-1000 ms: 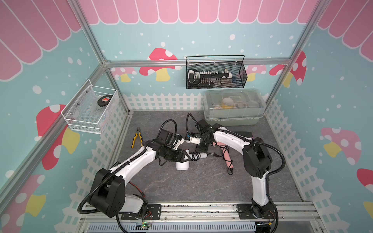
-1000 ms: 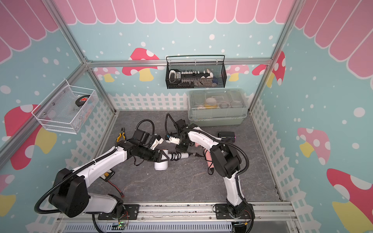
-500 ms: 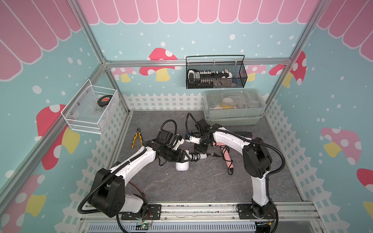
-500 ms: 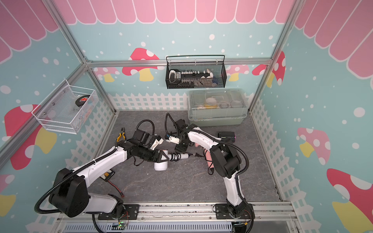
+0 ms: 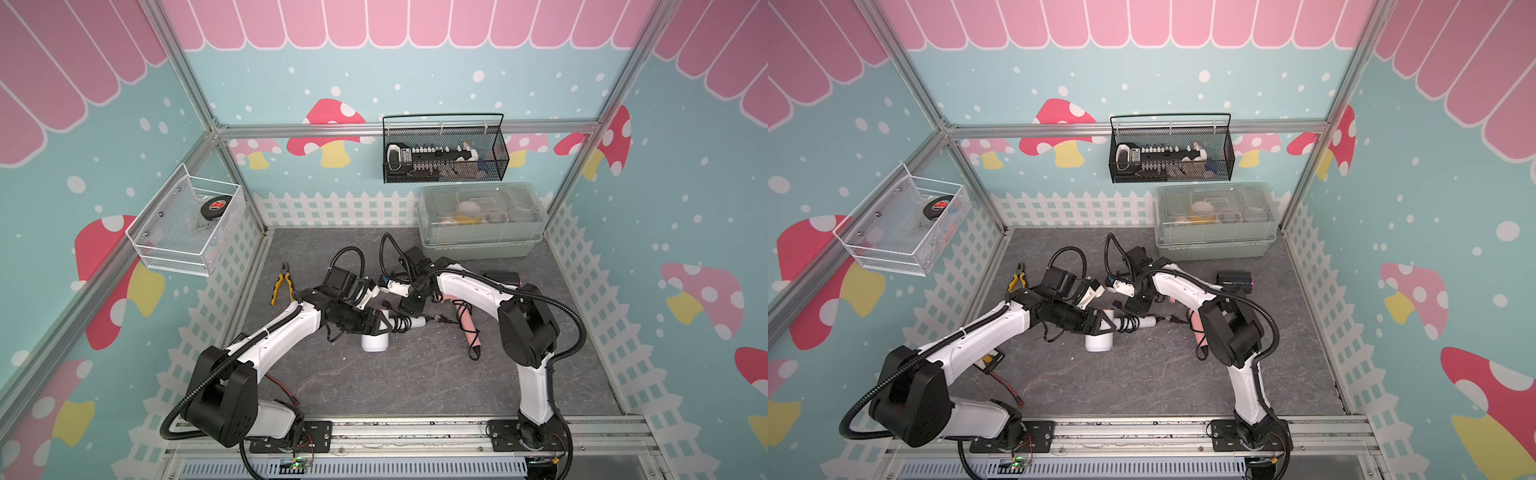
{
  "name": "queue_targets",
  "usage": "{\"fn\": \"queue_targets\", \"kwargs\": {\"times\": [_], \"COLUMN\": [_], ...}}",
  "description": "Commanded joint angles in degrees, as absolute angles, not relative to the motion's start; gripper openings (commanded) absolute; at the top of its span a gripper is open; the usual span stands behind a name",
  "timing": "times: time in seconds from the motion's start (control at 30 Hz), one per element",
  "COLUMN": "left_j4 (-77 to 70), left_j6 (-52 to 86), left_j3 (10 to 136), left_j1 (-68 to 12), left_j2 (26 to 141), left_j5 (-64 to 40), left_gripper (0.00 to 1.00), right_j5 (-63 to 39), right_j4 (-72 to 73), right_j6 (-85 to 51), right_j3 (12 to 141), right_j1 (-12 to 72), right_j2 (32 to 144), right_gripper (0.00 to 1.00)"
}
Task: Wrap the cord around the hair dryer
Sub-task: Place the hair dryer at the center of the board.
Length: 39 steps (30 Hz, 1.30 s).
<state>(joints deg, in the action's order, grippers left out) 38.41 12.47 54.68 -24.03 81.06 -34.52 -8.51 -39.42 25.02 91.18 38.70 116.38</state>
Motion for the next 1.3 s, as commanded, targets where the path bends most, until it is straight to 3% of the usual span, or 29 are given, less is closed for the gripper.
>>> {"fn": "queue_targets", "kwargs": {"times": [0.0,0.67,1.27], "left_j4": [38.48,41.47,44.55], "left_j6": [11.61,9.99,8.53], "left_j3": [55.33,55.25,59.5], "left_j1": [-24.17,-24.35,-23.86], "left_j2": [83.55,88.09,95.27], "left_j5": [-29.88,-18.57,-14.06], "left_gripper": [0.0,0.0,0.0], "right_j5": [-12.54,-22.84,-20.61], "right_j4": [-41.84,-38.7,-36.45], "right_j6": [25.92,33.39,31.79], "right_j3": [88.55,86.63,84.96], "right_j1": [41.0,41.22,41.22], "right_j2": [117.38,117.9,121.11], "right_gripper": [0.74,0.71,0.7]}}
